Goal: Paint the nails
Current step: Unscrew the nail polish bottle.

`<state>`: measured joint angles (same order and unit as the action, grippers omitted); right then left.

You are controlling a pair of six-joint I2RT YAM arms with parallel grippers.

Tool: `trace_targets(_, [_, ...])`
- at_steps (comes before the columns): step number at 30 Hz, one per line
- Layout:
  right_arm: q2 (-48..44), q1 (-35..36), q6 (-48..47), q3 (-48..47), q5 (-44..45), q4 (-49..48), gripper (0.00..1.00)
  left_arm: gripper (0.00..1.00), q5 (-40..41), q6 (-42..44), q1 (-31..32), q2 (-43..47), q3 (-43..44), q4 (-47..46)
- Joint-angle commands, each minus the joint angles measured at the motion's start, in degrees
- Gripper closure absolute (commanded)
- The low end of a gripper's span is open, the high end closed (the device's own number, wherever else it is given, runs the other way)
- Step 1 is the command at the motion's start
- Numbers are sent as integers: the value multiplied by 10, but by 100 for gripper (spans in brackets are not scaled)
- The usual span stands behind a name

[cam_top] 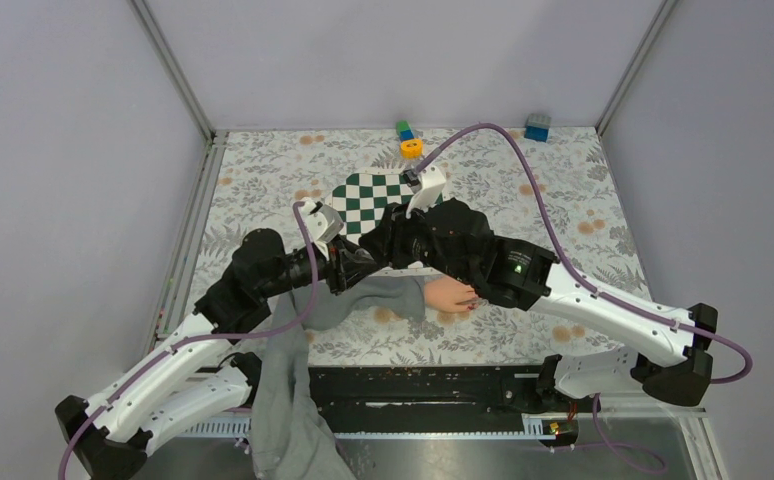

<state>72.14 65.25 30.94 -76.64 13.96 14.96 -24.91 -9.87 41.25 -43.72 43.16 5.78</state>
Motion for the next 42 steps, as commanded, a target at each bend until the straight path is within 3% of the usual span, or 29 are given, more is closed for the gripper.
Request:
trace_targets(1, [6, 4, 2, -20, -9, -7, 61, 100, 14, 12, 3, 6, 29, -20])
trace_targets(9, [10, 3, 5, -16, -18, -18, 76, 100, 19, 16, 5, 11, 29, -17])
trace_targets(14, [10, 3, 4, -10, -19, -20, 100, 100, 4, 16, 4, 18, 29, -21])
trace_targets(21, [-33, 0, -28, 43, -72, -88, 100, 100, -70, -10, 3, 31, 20, -56])
trace_targets(32, [-101, 0, -112, 101, -304, -193, 100, 100, -253, -58, 0, 38, 6, -163])
trace_targets(42, [-126, 0, -115, 138, -433, -248, 100, 100, -357, -125, -19, 19, 0, -249])
